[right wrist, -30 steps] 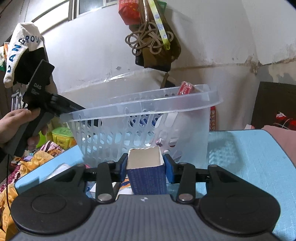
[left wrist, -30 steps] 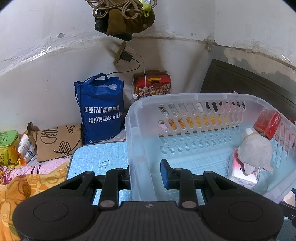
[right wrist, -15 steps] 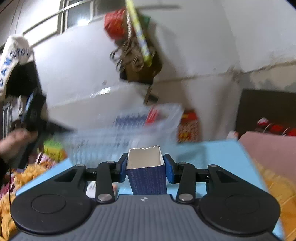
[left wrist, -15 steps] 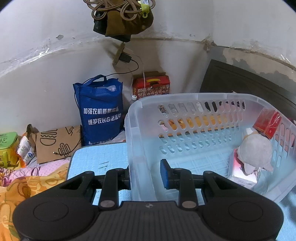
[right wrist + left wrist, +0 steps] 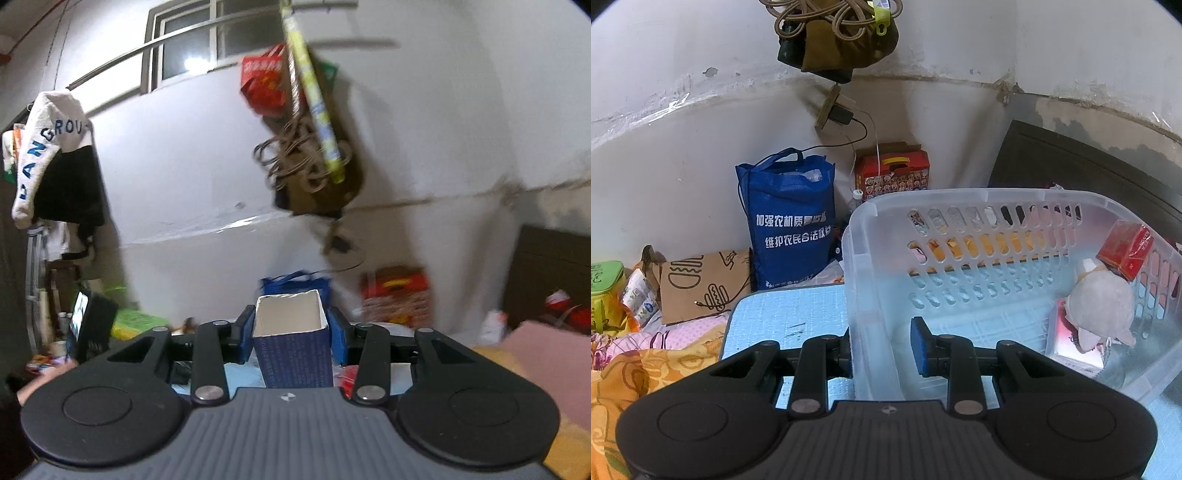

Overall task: Organize objects
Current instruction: 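Lift the purple box into the basket and release it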

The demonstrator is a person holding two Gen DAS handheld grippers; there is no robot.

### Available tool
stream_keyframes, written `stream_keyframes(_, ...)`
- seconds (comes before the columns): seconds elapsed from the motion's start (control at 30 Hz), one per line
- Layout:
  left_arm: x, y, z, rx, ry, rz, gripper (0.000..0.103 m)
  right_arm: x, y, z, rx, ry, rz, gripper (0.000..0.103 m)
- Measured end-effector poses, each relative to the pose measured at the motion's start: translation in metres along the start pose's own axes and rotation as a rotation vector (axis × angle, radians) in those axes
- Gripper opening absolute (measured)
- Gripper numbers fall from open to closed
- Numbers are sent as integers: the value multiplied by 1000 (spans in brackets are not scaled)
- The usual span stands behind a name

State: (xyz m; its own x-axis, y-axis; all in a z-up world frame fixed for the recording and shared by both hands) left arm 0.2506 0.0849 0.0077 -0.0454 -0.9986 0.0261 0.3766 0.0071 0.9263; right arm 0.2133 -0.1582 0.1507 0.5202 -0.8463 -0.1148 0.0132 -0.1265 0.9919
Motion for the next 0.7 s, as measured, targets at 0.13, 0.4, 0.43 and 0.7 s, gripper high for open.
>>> stream_keyframes(0.13,1,0,-1,-7,1,0,32,-6,-6,-45,-71,-36,-3,44)
stream_keyframes(0.4,-1,0,0,-7,-5,-3,32,-5,-24,-59,-89,-66,20,44)
stream_keyframes(0.43,-1,0,0,-7,-5,-2,32,-7,-25,-59,-86,-68,36,44)
stream_keyframes(0.7,1,0,-1,-11,-2,-11,32,3,-27,-65,-47,-137,68,102)
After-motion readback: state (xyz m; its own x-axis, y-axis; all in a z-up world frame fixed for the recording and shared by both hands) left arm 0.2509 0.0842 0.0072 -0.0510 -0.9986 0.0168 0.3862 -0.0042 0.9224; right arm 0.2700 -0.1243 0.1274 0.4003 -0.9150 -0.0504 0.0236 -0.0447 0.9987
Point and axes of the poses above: each gripper's, at about its wrist camera, not at the fingertips, and z roughly against the way its jaws point, x to its right, y to its top, the point moved 1 cm from there along -z, roughly the way its jaws point, and after that the axes turned 15 degrees about x, right-handed, at the moved point
